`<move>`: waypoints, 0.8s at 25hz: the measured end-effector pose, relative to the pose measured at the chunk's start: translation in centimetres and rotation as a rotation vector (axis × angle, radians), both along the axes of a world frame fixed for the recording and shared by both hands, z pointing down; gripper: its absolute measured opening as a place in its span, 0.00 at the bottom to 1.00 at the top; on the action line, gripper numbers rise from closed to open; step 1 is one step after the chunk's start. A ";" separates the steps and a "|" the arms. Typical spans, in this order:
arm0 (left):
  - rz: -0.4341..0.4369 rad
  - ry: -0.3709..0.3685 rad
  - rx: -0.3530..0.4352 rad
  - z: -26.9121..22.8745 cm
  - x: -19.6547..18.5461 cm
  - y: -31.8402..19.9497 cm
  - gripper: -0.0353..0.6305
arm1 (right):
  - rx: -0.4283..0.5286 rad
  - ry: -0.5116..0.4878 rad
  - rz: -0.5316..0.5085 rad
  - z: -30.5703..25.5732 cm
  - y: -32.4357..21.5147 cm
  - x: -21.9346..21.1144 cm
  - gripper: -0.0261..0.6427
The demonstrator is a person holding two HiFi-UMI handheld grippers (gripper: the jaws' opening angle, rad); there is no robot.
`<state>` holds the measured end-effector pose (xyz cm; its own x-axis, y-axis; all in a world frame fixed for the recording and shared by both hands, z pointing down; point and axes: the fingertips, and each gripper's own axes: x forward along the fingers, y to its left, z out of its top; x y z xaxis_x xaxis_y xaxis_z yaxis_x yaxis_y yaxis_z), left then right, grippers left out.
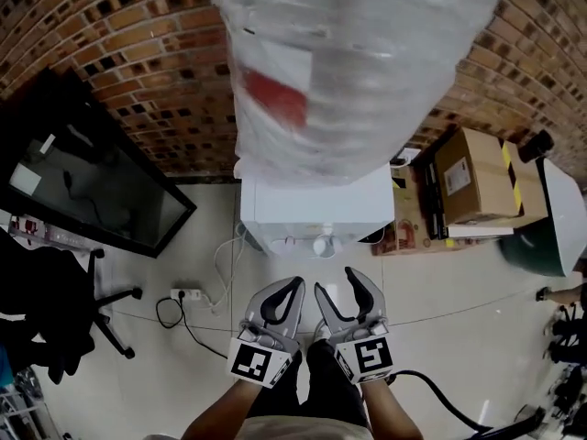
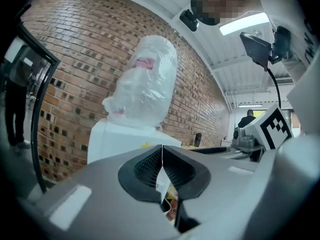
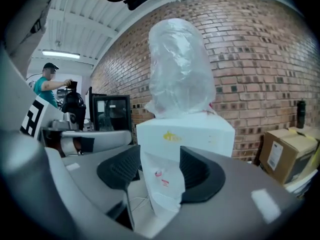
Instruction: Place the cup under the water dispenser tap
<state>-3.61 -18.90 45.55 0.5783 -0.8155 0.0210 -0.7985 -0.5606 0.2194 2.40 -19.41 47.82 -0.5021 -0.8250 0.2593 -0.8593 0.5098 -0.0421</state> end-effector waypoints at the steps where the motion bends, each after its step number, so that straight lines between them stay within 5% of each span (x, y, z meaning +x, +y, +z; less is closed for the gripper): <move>1: 0.008 0.002 -0.005 -0.7 -0.1 0.6 0.05 | -0.004 -0.003 -0.006 -0.9 0.7 -0.4 0.41; 20: 0.144 0.069 0.068 -12.6 -0.1 5.4 0.05 | 0.081 0.002 -0.084 -14.2 5.8 -3.0 0.17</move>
